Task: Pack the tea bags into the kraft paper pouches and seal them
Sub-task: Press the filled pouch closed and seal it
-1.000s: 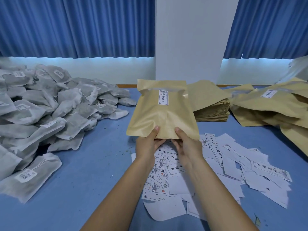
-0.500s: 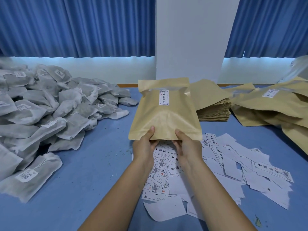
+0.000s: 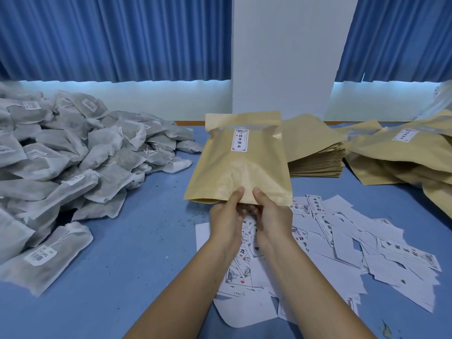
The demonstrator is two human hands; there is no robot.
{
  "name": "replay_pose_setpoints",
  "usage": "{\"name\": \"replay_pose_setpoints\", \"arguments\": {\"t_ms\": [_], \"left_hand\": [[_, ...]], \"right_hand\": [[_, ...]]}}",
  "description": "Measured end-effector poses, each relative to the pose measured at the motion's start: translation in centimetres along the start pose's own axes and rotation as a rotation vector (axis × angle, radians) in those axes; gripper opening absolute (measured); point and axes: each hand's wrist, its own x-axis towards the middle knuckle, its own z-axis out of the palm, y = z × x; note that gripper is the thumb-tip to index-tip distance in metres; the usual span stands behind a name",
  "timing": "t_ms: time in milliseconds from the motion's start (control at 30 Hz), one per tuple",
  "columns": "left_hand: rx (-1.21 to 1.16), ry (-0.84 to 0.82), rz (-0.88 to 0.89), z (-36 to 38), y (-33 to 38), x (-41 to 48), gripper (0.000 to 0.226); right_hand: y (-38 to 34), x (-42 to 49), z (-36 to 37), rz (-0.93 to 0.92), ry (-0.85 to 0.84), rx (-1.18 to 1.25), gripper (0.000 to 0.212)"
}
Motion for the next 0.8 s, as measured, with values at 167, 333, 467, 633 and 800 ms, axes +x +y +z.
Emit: {"name": "replay_pose_setpoints", "arguments": {"t_ms": [167, 333, 467, 633, 800], "left_hand": [[-0.057, 0.09, 0.001, -0.1, 0.5, 0.2, 0.008], [-0.052, 0.116, -0.001, -0.2, 0.4, 0.3, 0.005], [-0.135, 0.149, -0.009, -0.5, 1.1, 0.6, 0.005], [-0.09, 0.152, 0.006, -0.5, 1.3, 0.5, 0.004], [-0.096, 0.198, 0.05, -1.0, 2.1, 1.0, 0.004]], "right_hand": [[0.3, -0.5, 0.2, 0.054, -0.005, 0.073, 0.013], [0.2, -0.2, 0.1, 0.051, 0.031, 0.065, 0.011], [0.4, -0.2, 0.0, 0.077, 0.043, 0.049, 0.012], [0.5, 0.0, 0.1, 0.07, 0.046, 0.049, 0.014], [0.5, 0.1, -0.2, 0.085, 0.055, 0.036, 0.013]]}}
